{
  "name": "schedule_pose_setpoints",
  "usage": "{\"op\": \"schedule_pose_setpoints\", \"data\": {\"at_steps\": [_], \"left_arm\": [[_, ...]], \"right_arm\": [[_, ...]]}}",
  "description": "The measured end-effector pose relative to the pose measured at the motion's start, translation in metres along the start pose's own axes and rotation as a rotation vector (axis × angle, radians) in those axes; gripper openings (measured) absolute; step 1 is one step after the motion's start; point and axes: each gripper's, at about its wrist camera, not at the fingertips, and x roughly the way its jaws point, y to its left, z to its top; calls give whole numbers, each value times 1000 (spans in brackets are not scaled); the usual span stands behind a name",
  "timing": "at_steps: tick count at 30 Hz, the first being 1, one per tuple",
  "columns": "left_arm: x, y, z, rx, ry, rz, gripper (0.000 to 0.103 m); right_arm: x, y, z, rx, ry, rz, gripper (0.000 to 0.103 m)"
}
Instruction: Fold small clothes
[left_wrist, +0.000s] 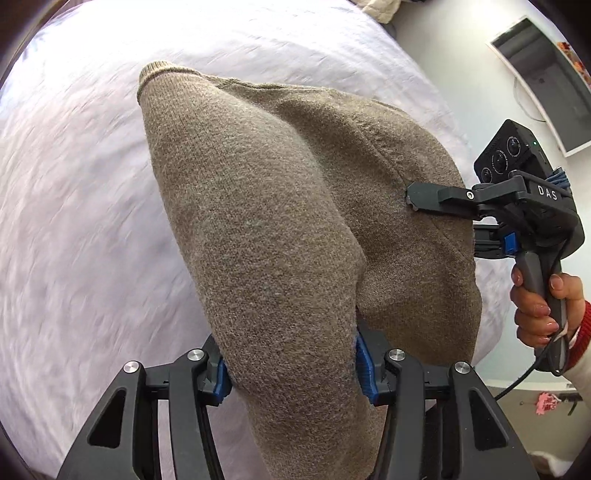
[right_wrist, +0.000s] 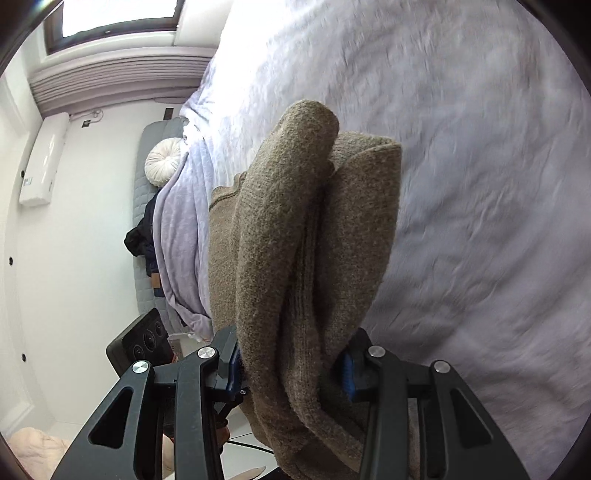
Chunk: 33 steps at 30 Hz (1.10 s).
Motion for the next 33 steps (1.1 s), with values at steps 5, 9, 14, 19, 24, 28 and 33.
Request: {"op": "schedule_pose_setpoints", "data": {"at_steps": [5,9,14,19,24,28,33], "left_arm": [[34,22,-23,-52,61,108,56],[38,35,-36,-144,63,128,67],[0,36,-57,-148,24,225,83],[-22,36,-60,-197,-31,260,98],[-26,47,-65,-198,-4,250,103],[-28,52,-60,-181,-43,249,103],[-32,58,-57,-173,-88,207,103]], "right_arm": [[38,-24,-14,48,42,-72,44],[43,-40,-13,67,34,-225,45],[20,-19,-22,5,11,-378,59],[16,22,-52,-120,77,-336,61],[63,17,-73,-107,178,-329,60],[85,23,-77,-97,174,-412,7],[71,8,-93,-150,144,-617,7]]}}
